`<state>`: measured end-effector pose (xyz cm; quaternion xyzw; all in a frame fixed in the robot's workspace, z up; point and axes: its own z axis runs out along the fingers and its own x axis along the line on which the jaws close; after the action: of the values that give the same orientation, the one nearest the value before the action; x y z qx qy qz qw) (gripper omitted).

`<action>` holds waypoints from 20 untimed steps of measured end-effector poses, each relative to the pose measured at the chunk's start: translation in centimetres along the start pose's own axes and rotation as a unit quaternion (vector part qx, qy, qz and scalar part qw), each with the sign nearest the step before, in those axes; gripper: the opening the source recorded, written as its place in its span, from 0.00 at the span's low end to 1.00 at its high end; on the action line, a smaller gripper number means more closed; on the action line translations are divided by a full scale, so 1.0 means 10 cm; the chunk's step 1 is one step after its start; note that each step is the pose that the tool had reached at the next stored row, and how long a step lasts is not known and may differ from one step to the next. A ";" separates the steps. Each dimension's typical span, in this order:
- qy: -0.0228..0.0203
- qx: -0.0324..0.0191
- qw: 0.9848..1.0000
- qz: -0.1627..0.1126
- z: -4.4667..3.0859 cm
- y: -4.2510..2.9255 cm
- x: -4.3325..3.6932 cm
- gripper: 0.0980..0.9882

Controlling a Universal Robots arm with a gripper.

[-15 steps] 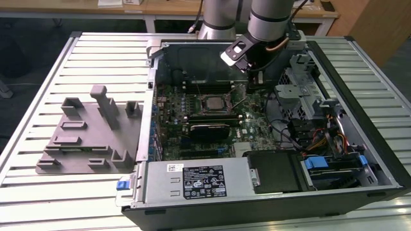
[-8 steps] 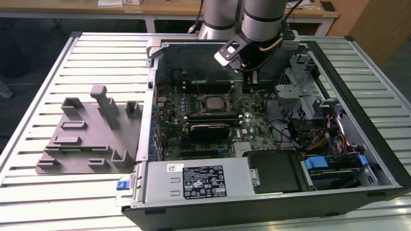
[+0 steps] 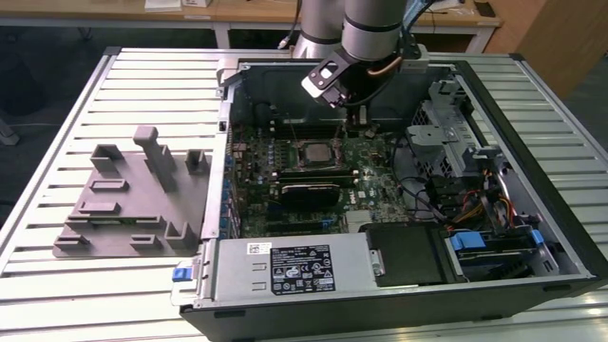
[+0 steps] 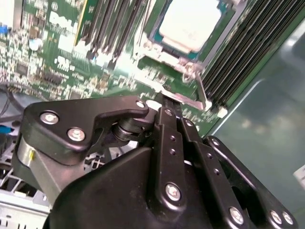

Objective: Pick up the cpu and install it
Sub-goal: 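Close the cpu cover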

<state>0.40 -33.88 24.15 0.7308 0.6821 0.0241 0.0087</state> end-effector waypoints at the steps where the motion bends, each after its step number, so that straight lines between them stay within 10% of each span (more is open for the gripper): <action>1: 0.000 0.000 1.000 0.000 -0.001 -0.030 -0.002 0.01; 20: 0.000 -0.003 1.000 0.000 -0.012 -0.570 -0.039 0.01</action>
<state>-5.31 -33.87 24.01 0.7307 0.6821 0.0263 0.0107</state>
